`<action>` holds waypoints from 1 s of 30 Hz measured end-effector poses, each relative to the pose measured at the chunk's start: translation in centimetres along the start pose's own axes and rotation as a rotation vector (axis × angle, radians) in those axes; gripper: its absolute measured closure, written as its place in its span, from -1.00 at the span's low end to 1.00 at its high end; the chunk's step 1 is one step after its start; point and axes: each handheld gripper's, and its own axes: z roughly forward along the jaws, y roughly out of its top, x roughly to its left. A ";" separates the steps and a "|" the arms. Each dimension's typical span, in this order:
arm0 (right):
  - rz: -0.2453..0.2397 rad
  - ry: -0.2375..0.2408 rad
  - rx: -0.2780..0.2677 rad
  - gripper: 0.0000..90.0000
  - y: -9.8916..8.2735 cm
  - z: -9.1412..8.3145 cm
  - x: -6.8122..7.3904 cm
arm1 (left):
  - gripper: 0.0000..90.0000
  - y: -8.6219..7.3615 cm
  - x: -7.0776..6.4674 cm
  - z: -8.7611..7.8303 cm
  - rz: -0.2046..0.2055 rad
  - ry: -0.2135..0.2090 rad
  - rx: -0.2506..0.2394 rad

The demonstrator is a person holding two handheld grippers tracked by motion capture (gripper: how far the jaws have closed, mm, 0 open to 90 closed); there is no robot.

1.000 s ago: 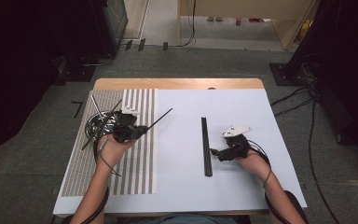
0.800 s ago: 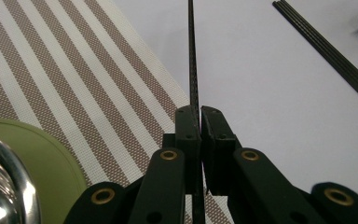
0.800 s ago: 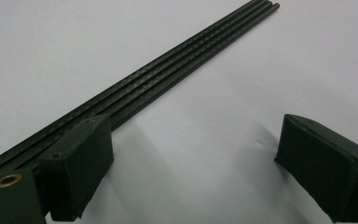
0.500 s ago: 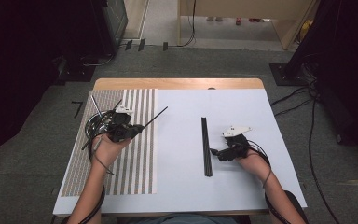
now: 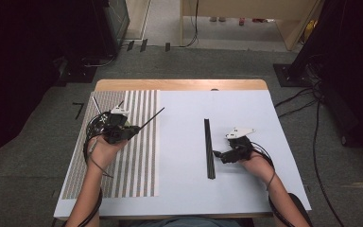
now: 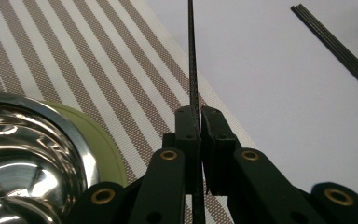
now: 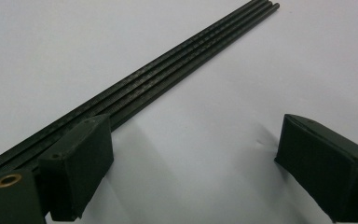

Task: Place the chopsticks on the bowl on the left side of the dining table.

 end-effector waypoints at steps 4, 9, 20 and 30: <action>-0.001 0.001 0.000 -0.77 0.0 0.0 0.0 | 0.94 -0.1 0.5 -0.4 -0.013 0.006 -0.006; -0.001 0.001 0.000 -0.77 0.0 0.0 0.0 | 0.94 -0.1 0.8 -0.5 -0.014 0.013 -0.006; -0.002 0.000 -0.001 -0.77 0.0 0.0 0.0 | 0.94 -0.4 1.5 -1.2 -0.029 0.021 -0.010; -0.002 0.001 -0.001 -0.77 0.0 0.0 0.0 | 0.94 -0.8 2.5 -2.1 -0.044 0.043 -0.020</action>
